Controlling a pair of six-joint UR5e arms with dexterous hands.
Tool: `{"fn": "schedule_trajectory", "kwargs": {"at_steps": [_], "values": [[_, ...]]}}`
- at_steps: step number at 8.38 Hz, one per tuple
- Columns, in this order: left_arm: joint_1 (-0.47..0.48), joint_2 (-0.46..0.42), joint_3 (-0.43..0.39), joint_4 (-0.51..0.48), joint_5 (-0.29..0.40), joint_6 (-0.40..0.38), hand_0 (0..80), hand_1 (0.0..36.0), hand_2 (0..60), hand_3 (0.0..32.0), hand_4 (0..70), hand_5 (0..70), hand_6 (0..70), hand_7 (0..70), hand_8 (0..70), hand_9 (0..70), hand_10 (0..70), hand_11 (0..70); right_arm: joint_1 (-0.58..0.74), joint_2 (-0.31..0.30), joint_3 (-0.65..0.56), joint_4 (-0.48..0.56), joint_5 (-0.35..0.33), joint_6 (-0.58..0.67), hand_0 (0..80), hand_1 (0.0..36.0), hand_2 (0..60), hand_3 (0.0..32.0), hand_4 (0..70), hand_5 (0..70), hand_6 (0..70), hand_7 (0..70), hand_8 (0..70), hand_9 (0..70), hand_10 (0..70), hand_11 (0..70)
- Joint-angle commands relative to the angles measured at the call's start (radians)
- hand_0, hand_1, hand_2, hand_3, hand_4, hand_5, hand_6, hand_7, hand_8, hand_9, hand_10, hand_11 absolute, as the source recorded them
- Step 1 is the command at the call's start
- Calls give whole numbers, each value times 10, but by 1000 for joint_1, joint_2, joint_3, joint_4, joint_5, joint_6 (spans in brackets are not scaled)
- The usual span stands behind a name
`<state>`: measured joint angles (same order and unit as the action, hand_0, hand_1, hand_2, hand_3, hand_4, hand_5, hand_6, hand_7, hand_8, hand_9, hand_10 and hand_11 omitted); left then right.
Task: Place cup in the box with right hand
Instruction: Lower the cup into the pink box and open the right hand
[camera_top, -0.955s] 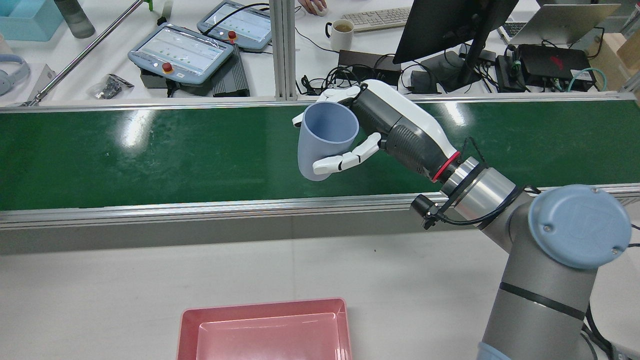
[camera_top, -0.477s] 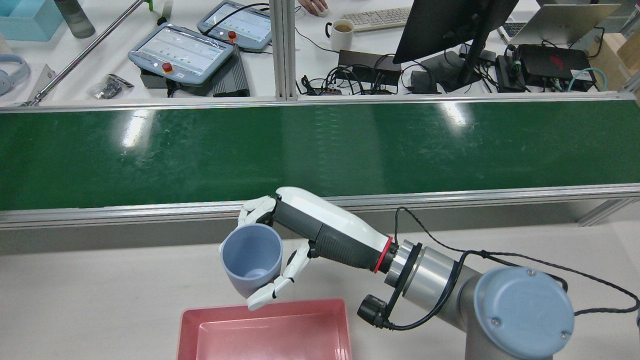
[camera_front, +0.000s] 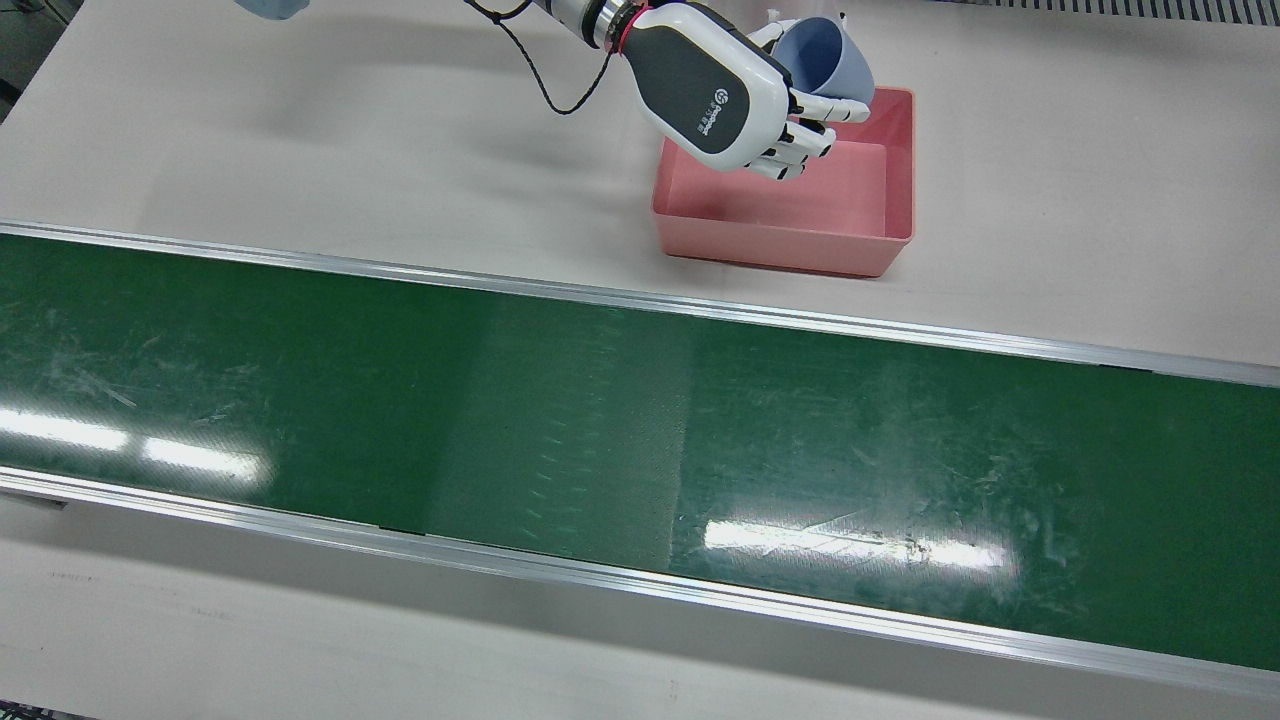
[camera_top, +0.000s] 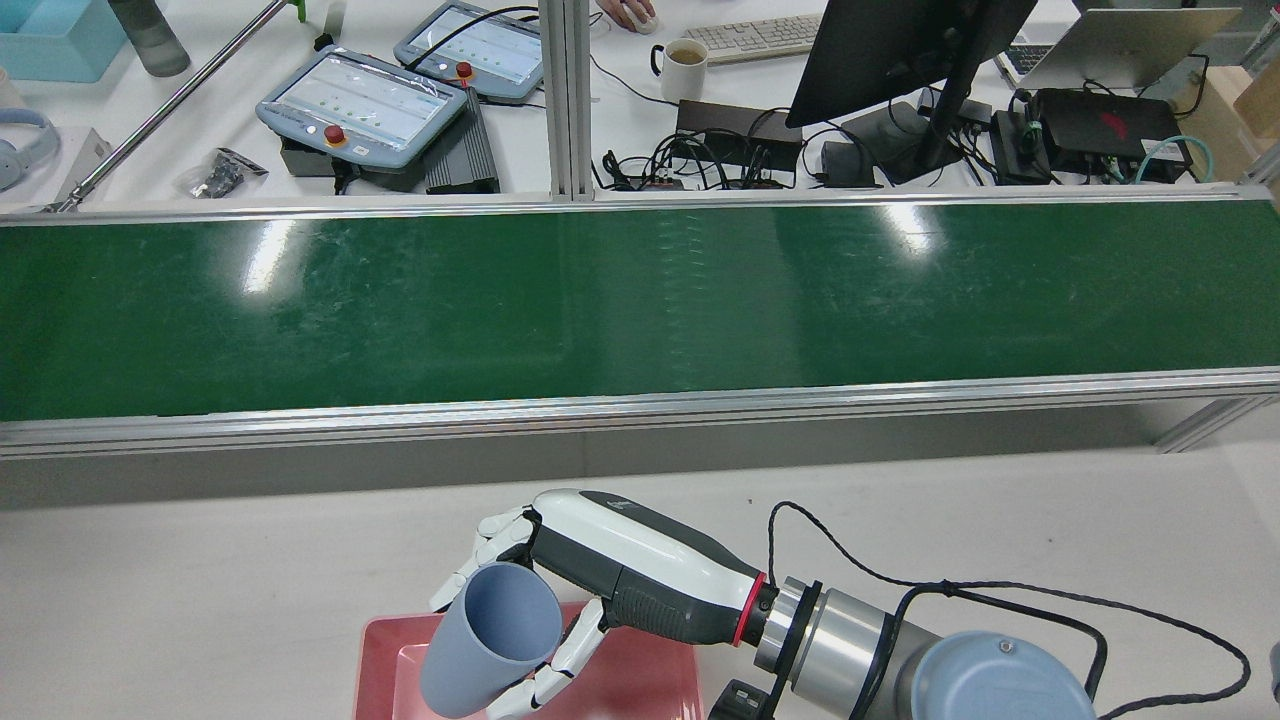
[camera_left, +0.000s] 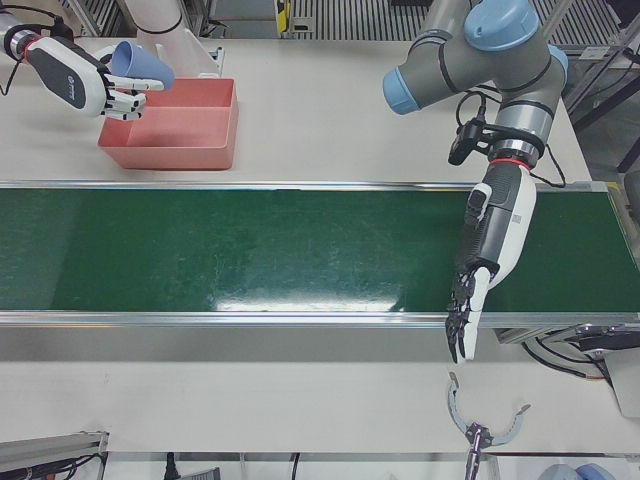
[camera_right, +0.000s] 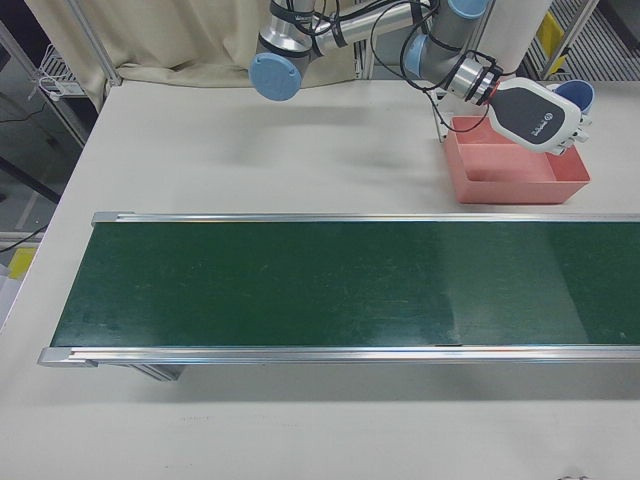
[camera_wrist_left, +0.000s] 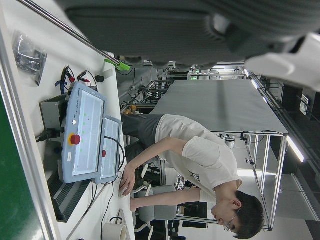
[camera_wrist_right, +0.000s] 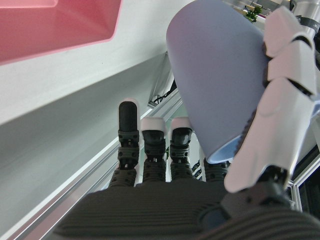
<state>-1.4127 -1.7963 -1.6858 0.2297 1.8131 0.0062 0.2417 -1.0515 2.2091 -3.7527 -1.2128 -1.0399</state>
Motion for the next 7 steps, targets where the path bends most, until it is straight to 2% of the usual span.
{"fn": "schedule_trajectory", "kwargs": {"at_steps": [1,2,3,4,6,7], "values": [[0,0,0,-1,0,0,0,0,0,0,0,0,0,0,0,0,0,0,-15,-8,-43,2,2,-34,475,134,174,0,309,92,367,700,468,700,319,458],[0,0,0,0,0,0,0,0,0,0,0,0,0,0,0,0,0,0,-19,-8,-45,2,4,-34,468,118,168,0,373,81,361,700,457,700,296,427],[0,0,0,-1,0,0,0,0,0,0,0,0,0,0,0,0,0,0,-19,-10,-49,1,2,-29,475,65,23,0,429,71,350,700,433,689,251,363],[1,0,0,-1,0,0,0,0,0,0,0,0,0,0,0,0,0,0,-18,-13,-49,1,2,-28,491,27,0,0,451,71,347,700,430,684,225,328],[0,0,0,-1,0,0,0,0,0,0,0,0,0,0,0,0,0,0,-18,-13,-51,1,4,-26,479,62,0,0,337,74,345,700,426,681,213,312],[0,0,0,-1,0,0,0,0,0,0,0,0,0,0,0,0,0,0,-18,-13,-51,1,6,-25,477,17,0,0,351,67,340,700,423,678,209,304]]}}
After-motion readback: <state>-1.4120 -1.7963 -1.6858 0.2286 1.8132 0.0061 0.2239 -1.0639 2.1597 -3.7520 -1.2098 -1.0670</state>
